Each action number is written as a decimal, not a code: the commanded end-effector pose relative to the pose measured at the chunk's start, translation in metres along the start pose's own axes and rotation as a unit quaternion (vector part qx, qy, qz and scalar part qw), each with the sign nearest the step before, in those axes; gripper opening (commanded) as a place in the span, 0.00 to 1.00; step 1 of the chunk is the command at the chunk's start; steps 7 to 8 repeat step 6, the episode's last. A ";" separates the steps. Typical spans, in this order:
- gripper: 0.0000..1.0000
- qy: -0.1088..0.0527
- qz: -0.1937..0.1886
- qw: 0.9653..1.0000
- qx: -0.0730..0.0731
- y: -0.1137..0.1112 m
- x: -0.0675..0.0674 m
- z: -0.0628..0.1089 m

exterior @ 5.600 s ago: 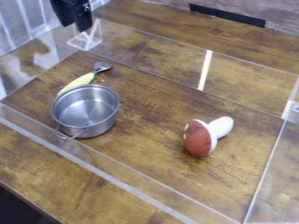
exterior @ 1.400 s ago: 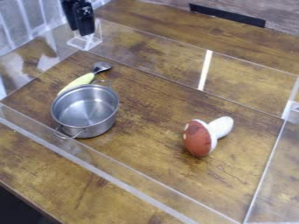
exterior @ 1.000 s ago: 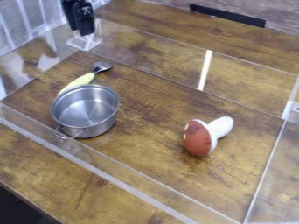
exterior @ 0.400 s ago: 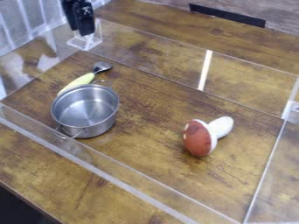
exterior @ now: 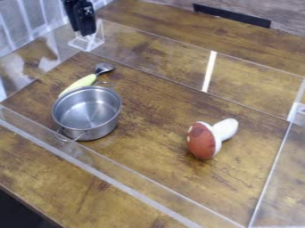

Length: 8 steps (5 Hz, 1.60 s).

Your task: Move the green spoon to the left

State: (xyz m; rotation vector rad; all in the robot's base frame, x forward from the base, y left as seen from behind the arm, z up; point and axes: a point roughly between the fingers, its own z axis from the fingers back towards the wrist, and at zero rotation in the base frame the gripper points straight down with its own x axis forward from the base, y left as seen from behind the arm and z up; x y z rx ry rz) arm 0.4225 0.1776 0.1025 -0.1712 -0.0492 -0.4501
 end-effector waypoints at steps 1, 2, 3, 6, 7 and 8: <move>1.00 -0.014 -0.031 0.999 0.000 0.028 0.039 0.036; 1.00 -0.015 -0.018 1.000 -0.001 0.032 0.032 0.037; 1.00 -0.010 -0.042 0.999 -0.007 0.027 0.028 0.049; 1.00 0.004 -0.112 0.993 -0.022 0.012 0.013 0.086; 1.00 0.004 -0.112 0.993 -0.022 0.012 0.013 0.086; 1.00 0.004 -0.112 0.993 -0.022 0.012 0.013 0.086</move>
